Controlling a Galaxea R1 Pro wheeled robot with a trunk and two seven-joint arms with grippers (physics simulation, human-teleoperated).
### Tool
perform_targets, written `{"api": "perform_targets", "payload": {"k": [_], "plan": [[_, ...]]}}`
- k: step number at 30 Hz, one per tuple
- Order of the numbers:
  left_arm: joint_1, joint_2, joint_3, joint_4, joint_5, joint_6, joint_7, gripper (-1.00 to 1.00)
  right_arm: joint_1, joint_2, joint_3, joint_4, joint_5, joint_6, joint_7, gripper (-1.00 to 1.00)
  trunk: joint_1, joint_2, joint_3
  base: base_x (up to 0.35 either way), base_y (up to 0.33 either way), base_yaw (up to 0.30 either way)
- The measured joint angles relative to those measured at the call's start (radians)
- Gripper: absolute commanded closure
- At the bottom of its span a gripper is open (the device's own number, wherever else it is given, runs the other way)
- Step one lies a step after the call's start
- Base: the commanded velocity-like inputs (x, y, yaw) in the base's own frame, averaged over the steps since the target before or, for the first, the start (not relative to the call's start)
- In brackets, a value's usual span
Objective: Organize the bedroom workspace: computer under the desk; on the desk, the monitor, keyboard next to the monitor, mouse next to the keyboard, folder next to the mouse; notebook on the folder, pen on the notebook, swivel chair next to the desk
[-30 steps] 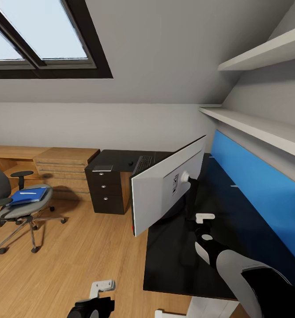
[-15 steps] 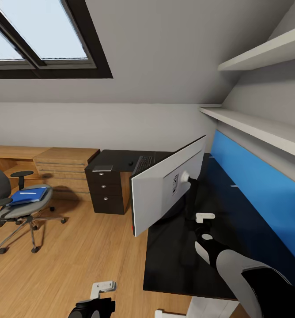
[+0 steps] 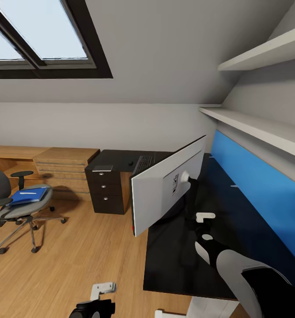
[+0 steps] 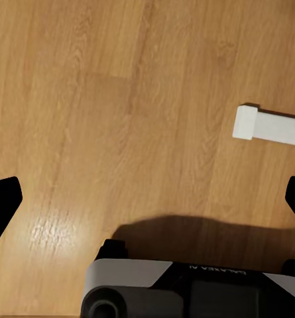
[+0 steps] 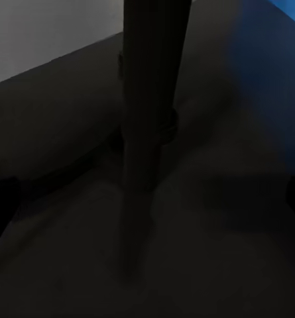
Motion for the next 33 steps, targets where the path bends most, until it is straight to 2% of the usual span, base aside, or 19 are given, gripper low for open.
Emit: {"api": "perform_targets", "payload": {"k": [7,16,25,33], "plan": [[0.001,0.0,0.001,0.004,0.0,-0.001,0.0,-1.0,0.001,-0.002,-0.001,0.004,0.0,-0.021,0.0,-1.0,0.0,0.0,0.0,0.197,0.0,0.0],[0.001,0.0,0.001,0.004,0.002,-0.002,0.0,-1.0,0.002,-0.004,-0.001,0.006,0.002,-0.064,-0.004,-1.0,0.0,0.0,0.0,0.043,0.0,0.0],[0.0,0.0,0.001,0.005,0.002,-0.002,0.0,-1.0,0.002,-0.008,-0.001,0.005,0.003,-0.068,-0.007,-1.0,0.0,0.0,0.0,0.089,0.0,0.0],[0.001,0.002,0.002,0.006,0.002,-0.002,-0.001,-1.0,0.002,-0.023,-0.002,0.005,0.002,-0.066,-0.008,-1.0,0.0,0.0,0.0,0.063,0.0,0.0]]}}
